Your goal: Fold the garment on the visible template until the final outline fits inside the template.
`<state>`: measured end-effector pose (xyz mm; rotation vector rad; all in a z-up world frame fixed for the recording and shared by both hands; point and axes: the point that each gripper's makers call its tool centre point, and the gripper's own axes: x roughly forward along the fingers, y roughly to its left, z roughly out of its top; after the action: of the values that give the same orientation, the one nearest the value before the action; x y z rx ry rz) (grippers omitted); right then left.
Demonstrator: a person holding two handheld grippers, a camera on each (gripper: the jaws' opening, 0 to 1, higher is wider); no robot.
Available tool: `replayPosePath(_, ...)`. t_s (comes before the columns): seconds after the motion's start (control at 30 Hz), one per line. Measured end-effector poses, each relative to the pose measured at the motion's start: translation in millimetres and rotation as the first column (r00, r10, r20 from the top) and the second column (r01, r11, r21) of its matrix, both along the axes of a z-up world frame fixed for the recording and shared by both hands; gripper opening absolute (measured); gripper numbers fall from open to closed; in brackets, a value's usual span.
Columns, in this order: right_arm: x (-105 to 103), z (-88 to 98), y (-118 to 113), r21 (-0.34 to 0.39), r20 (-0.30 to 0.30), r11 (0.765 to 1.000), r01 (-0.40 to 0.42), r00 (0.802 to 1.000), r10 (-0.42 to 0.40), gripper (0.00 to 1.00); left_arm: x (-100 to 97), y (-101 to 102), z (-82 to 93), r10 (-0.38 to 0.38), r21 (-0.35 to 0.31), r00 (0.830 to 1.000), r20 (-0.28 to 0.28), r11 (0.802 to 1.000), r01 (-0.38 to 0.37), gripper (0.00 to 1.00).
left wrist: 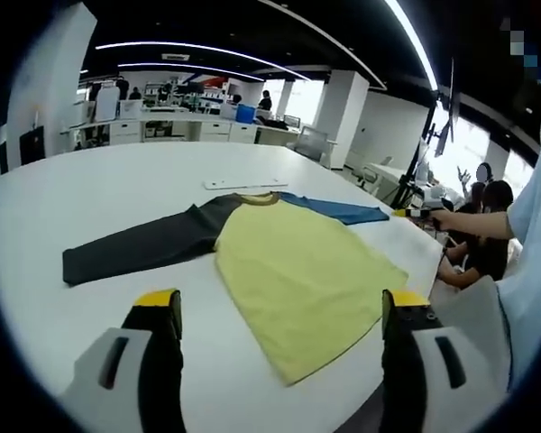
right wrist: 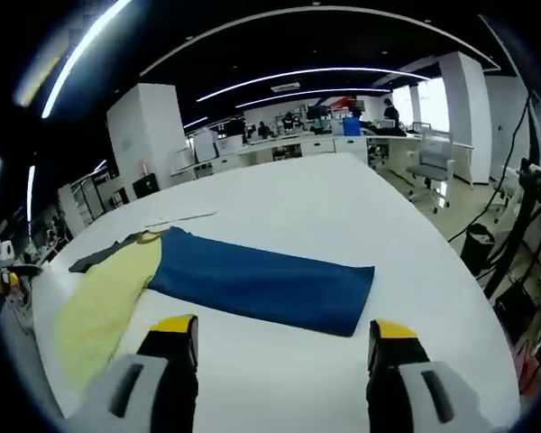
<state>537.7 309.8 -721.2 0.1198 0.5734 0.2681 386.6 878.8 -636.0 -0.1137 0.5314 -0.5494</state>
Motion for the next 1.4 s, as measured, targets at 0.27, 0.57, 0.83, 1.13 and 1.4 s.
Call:
replayPosePath(0.27, 13.7, -12.2, -5.3, -0.018, -0.038, 1.000, -0.006, 0.999, 0.005, 0.65, 0.1, 6.4, 2.3, 0.022, 0.011, 1.000, -0.008, 1.000, -0.022, 0.86)
replayPosePath(0.57, 14.2, -25.8, -17.6, -0.084, -0.093, 0.995, 0.044, 0.994, -0.052, 0.46, -4.3, 9.0, -3.4, 0.035, 0.007, 0.999, -0.025, 0.999, -0.035, 0.82)
replayPosePath(0.83, 17.4, -28.0, -22.0, -0.086, -0.098, 0.995, 0.058, 0.993, -0.067, 0.26, -9.2, 5.7, -13.3, 0.028, 0.010, 0.999, -0.044, 1.000, -0.027, 0.80)
replayPosePath(1.13, 24.1, -20.5, -31.2, -0.007, -0.087, 0.987, 0.161, 0.983, -0.161, 0.00, -14.4, 1.8, -20.0, 0.017, 0.004, 0.998, -0.063, 1.000, -0.017, 0.78)
replayPosePath(1.4, 25.9, 0.0, -13.1, -0.041, -0.057, 0.995, 0.092, 0.994, -0.094, 0.00, -13.2, 2.9, -15.4, 0.039, -0.029, 0.999, -0.030, 0.999, -0.040, 0.76)
